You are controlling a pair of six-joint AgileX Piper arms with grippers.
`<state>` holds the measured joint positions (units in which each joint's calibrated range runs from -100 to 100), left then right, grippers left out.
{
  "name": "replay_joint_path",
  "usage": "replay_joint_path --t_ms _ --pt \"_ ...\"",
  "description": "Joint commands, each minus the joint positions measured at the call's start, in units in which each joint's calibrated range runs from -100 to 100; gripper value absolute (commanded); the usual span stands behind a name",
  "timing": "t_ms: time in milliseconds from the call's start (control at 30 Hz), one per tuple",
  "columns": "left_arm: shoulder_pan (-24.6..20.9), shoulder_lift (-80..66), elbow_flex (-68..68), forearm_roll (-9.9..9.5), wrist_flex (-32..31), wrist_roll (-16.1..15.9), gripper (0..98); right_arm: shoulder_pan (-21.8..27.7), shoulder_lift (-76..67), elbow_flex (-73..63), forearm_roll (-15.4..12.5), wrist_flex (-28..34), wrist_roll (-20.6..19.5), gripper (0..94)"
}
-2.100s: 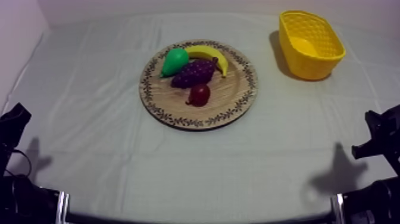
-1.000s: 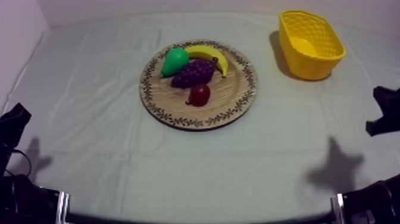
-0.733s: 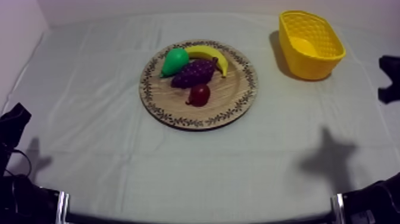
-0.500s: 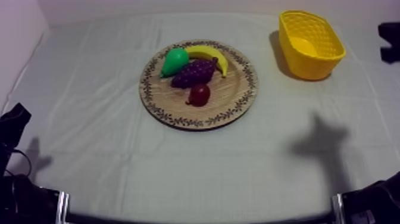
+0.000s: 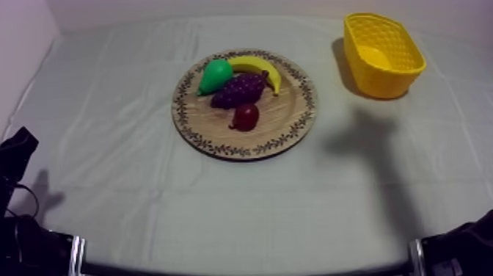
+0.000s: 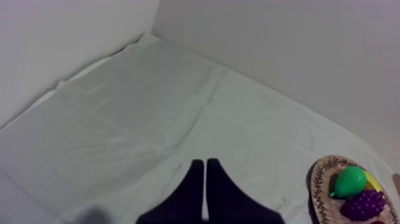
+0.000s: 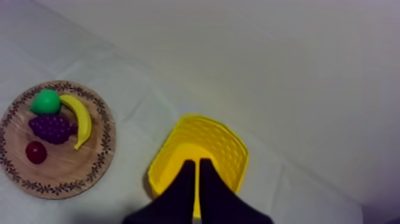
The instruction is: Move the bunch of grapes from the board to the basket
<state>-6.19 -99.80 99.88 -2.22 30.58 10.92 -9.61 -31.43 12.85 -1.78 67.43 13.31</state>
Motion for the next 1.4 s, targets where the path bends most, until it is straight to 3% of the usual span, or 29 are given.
replay_joint_path --t_ms 0,300,567,933,1367 --pt "0.0 0.0 0.0 0.00 0.1 0.0 0.1 -1.5 4.6 -6.1 0.4 0.9 0.3 0.6" --pt "0.0 0.0 0.0 0.00 0.1 0.0 0.1 -7.9 16.8 -16.0 2.3 6.0 0.3 0.6" --pt "0.0 0.0 0.0 0.00 0.1 0.0 0.1 -11.6 26.2 -24.6 2.0 10.5 0.4 0.7" --pt "0.0 0.0 0.0 0.00 0.1 0.0 0.1 -13.8 37.3 -39.2 2.8 15.9 0.5 0.7" --pt "0.0 0.0 0.0 0.00 0.1 0.1 0.1 -17.2 46.5 -46.5 6.2 28.0 1.7 0.7"
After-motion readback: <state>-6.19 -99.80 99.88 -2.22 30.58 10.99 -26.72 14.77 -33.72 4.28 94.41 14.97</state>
